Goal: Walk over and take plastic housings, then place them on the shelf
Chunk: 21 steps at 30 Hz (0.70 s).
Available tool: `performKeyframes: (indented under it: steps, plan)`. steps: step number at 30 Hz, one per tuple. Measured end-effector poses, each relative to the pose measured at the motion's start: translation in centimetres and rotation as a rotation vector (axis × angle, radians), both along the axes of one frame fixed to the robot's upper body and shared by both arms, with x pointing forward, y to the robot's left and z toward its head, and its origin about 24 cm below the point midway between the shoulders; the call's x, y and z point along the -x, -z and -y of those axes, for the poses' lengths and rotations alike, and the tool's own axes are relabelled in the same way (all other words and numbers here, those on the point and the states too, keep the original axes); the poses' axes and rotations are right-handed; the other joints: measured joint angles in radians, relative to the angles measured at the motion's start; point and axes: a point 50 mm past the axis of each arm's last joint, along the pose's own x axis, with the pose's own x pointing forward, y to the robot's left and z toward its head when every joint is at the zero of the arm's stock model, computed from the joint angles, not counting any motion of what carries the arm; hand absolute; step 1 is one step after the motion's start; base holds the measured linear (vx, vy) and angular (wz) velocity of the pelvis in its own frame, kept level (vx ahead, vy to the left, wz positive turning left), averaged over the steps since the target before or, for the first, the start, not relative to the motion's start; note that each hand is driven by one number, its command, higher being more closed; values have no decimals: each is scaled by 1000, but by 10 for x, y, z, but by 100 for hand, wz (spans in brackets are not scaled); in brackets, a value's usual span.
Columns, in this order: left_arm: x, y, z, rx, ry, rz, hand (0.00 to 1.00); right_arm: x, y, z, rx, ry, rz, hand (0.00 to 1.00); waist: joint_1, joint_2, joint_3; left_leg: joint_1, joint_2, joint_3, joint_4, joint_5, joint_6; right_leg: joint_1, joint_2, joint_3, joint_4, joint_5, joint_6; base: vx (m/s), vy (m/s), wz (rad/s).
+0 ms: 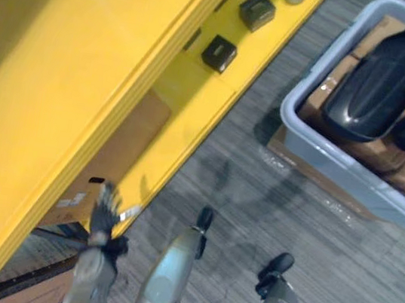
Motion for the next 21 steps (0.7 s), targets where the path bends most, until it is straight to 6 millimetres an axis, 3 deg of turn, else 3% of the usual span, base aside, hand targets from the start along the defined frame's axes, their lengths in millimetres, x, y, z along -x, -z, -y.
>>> performKeyframes:
  steps: [3, 6, 10, 13, 21]
  plan:
    - [0, -8, -3, -42, -22, 10, 0, 0, 19, -5, -32, -19, -7, 100, -2, -49, -3, 29, 24, 10, -19, 5, -8, 32, 28, 0, -38, 13, -9, 13, -43, -14]
    - [-3, -21, -4, -68, -6, 55, 0, -2, 18, -12, -25, -50, 30, 100, -4, -85, -13, 47, 43, 13, -28, 8, -17, 53, 50, 0, -60, 20, -18, -6, -41, -8]
    - [-9, -46, 0, -116, 23, 158, 0, -6, 19, -23, 6, -91, 56, 100, -6, -109, -26, 58, 57, 17, -35, 13, -26, 72, 72, 2, -95, 40, -26, -33, -15, -6]
    - [-14, -64, 2, -151, 61, 230, 0, -8, 35, -32, 5, -117, 29, 100, -9, -130, -38, 57, 71, 18, -46, 22, -39, 82, 93, -2, -129, 60, -35, -51, -19, -4]
    - [-24, -86, 18, -164, 158, 327, 0, -7, 48, -33, -26, -115, 7, 100, -21, -144, -46, 29, 83, 19, -48, 29, -43, 67, 114, 0, -164, 86, -41, -21, -3, -2]
